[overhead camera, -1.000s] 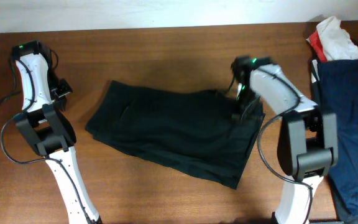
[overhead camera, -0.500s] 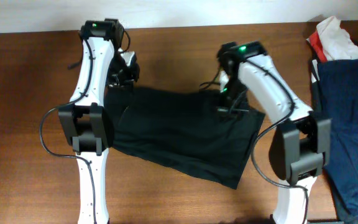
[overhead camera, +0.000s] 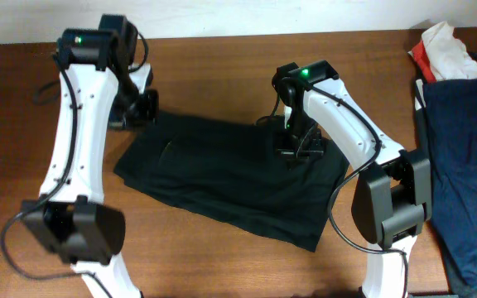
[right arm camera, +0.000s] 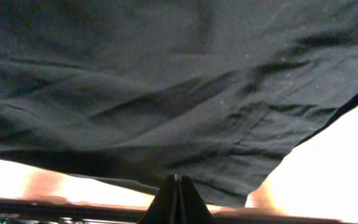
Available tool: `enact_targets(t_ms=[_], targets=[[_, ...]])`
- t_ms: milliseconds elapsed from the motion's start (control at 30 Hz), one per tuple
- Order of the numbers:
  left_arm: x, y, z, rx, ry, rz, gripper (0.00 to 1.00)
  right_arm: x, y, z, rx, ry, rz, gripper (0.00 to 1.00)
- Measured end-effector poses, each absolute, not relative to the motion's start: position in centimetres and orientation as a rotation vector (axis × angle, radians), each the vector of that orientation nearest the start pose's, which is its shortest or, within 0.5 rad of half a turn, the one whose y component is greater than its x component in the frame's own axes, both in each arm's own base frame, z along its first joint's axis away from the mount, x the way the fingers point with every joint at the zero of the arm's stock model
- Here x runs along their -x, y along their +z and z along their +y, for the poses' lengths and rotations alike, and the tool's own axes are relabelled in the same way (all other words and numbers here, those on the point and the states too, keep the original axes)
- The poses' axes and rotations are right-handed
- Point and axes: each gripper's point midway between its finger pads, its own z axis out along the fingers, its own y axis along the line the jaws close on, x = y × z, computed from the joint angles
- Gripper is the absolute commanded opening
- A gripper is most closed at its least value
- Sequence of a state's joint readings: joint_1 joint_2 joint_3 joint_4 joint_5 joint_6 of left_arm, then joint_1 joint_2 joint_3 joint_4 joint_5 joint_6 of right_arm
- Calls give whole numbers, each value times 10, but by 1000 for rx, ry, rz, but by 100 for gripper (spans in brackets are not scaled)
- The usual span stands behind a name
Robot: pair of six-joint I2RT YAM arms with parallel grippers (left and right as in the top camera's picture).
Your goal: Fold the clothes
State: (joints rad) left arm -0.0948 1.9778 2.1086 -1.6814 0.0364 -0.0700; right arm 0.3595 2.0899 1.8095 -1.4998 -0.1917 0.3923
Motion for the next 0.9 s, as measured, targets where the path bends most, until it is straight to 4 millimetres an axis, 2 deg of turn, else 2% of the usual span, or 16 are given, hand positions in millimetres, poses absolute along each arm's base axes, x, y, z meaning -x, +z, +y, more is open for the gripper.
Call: enact_targets(t_ms=[33,67,100,133,167,233,267,300,367,467,567,633,767,833,900], targets=[[-350,197,-39,-36,-48,3153,13,-319,95,154,-88,165,3399,4],[-345,191,-37,-36,-38,3158,6,-319,95,153,-88,156,3397,4],[-347,186,-37,-36,-38,3150,1,-319,95,152,-87,150,3396,4],[-359,175,-38,-40,-42,3108,1,-320,94,151,-84,131,3392,4],[-372,160,-40,-31,-52,3071,1,-320,94,150,-85,125,3392,4],[-374,125,-45,-33,-90,3075,1,-317,95,147,-89,104,3407,4],[-370,110,-46,-33,-101,3086,1,-314,96,146,-90,97,3416,4],[-356,85,-47,-32,-117,3136,1,-313,96,146,-91,92,3423,4],[-336,58,-46,-28,-120,3198,0,-310,96,145,-92,84,3433,4],[-331,32,-46,-29,-126,3185,0,-309,97,144,-94,81,3439,4],[-338,21,-47,-32,-136,3142,0,-315,93,147,-89,105,3414,4],[-345,18,-48,-34,-145,3104,0,-314,83,152,-85,143,3412,4],[-335,13,-42,21,-95,3142,1,-284,49,162,-86,178,3498,4],[-322,13,-25,209,64,3182,0,-260,24,159,-124,158,3559,4],[-317,14,-16,324,149,3181,1,-242,6,154,-166,138,3601,4]])
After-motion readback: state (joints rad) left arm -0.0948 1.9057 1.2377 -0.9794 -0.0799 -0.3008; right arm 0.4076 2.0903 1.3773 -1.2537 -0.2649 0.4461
